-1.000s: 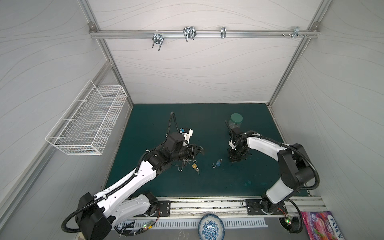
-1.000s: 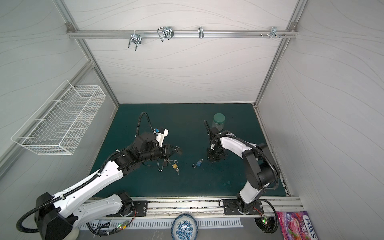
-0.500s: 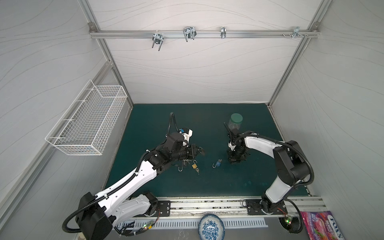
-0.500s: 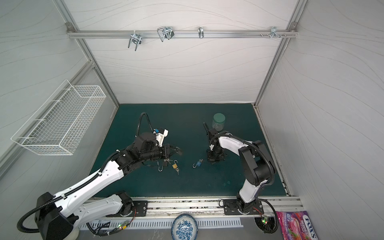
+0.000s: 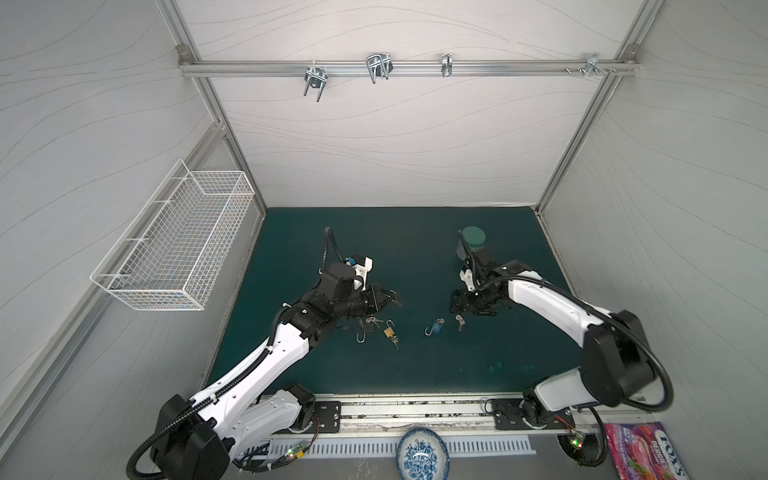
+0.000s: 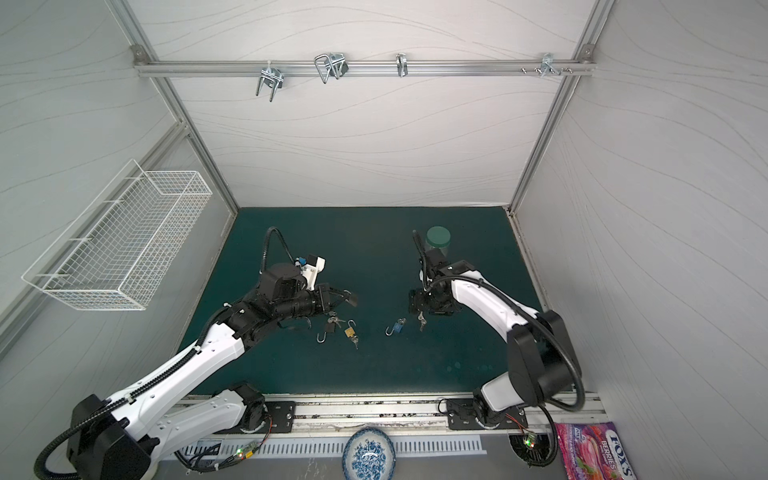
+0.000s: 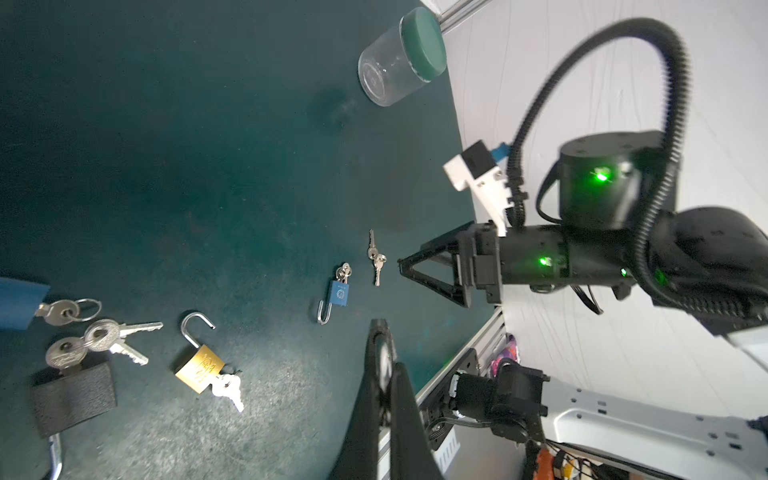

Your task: Lock with the key

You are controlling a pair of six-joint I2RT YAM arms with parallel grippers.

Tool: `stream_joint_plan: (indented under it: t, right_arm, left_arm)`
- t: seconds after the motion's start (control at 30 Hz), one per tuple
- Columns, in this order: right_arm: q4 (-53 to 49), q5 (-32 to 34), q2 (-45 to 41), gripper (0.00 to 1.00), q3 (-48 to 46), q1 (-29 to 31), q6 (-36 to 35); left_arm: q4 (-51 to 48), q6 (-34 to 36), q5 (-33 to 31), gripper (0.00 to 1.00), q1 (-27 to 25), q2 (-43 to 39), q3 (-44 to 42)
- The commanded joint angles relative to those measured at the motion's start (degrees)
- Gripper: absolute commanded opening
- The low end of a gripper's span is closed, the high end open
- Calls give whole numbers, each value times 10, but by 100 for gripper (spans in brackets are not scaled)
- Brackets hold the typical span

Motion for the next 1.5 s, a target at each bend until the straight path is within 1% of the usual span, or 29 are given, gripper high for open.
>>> stream_joint_plan:
  t: [0.0,0.1,0.17,0.23,0.3,0.33,0.37,0.43,0.53,0.6,0.7,0.83,0.87,0.97,1.03,1.13,1.23,1.33,1.43,1.47]
  right_arm:
    - [21,-34,-76,99,9,4,-6]
    - [66,-53,-159,99,6,4,-27]
    - [113,-50,-213,99,-5,4,-40]
    - [170,-41,-263,99,-26,3,-55]
    - [247,-52,-304,99,-68,3,-84]
    - [268,-74,-324,99,-83,2,-107]
    - [271,-87,-339,99,-86,1,-136]
    - [290,-100,-365,99,-93,2,-154]
    - [296,-169,-369,89,-83,8,-202]
    - [273,-179,-357,83,-63,35,-243]
    - [242,-102,-340,80,-46,118,-332]
    - [229,24,-321,76,-36,216,-403]
    - [230,52,-315,75,-36,233,-413]
    - [235,95,-306,77,-38,255,-427]
    - [242,103,-303,77,-42,259,-427]
    - [242,104,-292,70,-37,259,-428]
    - [242,102,-281,67,-33,260,-424]
    - [248,97,-272,61,-31,260,-420]
    - [244,88,-264,58,-24,260,-412]
    - [246,86,-264,56,-24,260,-410]
  left_arm:
    - [87,-26,59,0,16,-11,7]
    - [126,-25,96,0,18,-12,9]
    - [149,-28,118,0,18,-11,10]
    - [152,-22,137,0,18,-5,21]
    - [150,-22,145,0,16,2,30]
    - [154,-22,148,0,13,4,31]
    - [155,-23,147,0,10,7,34]
    - [151,-21,142,0,3,8,41]
    - [147,-17,128,0,-17,10,52]
    - [153,-14,131,0,-32,19,61]
    - [155,-7,131,0,-52,36,78]
    - [164,-4,131,0,-72,55,94]
    - [164,-2,130,0,-76,58,98]
    - [168,-3,129,0,-82,63,101]
    - [171,-3,132,0,-83,66,104]
    - [172,-2,132,0,-85,66,104]
    - [179,-4,137,0,-86,68,105]
    - [181,-2,138,0,-89,68,106]
    - [182,-3,141,0,-90,68,107]
    - [180,-1,141,0,-91,67,107]
